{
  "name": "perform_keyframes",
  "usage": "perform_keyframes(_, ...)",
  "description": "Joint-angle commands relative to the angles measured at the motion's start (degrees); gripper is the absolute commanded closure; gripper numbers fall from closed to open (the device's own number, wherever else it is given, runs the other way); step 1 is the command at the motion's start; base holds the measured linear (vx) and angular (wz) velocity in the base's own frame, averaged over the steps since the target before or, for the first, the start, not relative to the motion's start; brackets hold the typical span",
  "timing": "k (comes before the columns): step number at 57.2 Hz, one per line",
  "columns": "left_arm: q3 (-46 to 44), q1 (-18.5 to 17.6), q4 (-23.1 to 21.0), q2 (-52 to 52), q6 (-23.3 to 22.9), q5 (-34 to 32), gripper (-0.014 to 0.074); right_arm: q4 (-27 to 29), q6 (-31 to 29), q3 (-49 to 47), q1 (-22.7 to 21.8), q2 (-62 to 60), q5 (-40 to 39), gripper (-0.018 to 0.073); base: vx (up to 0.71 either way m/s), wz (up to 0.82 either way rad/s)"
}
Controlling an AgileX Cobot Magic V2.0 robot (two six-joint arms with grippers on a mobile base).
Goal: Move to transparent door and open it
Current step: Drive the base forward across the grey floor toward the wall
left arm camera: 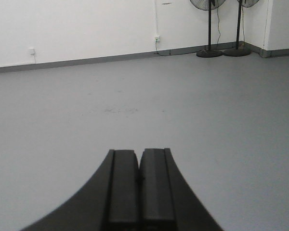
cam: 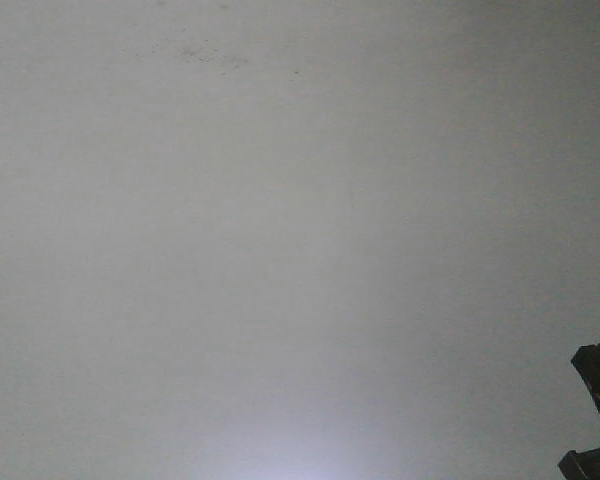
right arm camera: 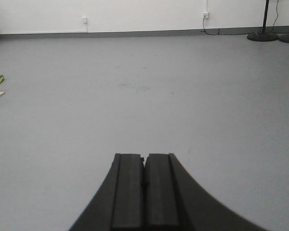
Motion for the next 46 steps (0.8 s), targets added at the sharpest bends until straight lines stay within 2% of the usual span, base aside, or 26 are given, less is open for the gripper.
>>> perform_keyframes(1,0.57,0.10,-0.18,-0.88,-0.02,-5.04,0.0602,-0.33,0.05,0.16,-0.12,-0.92,-4.86,0.0565,0.00,0.00)
perform_keyframes(46,0.57,0.10,-0.18,-0.88,-0.02,-5.04,0.0602,-0.33,0.05,0.16,-0.12,-0.92,-4.86,0.0565,0.00,-0.01)
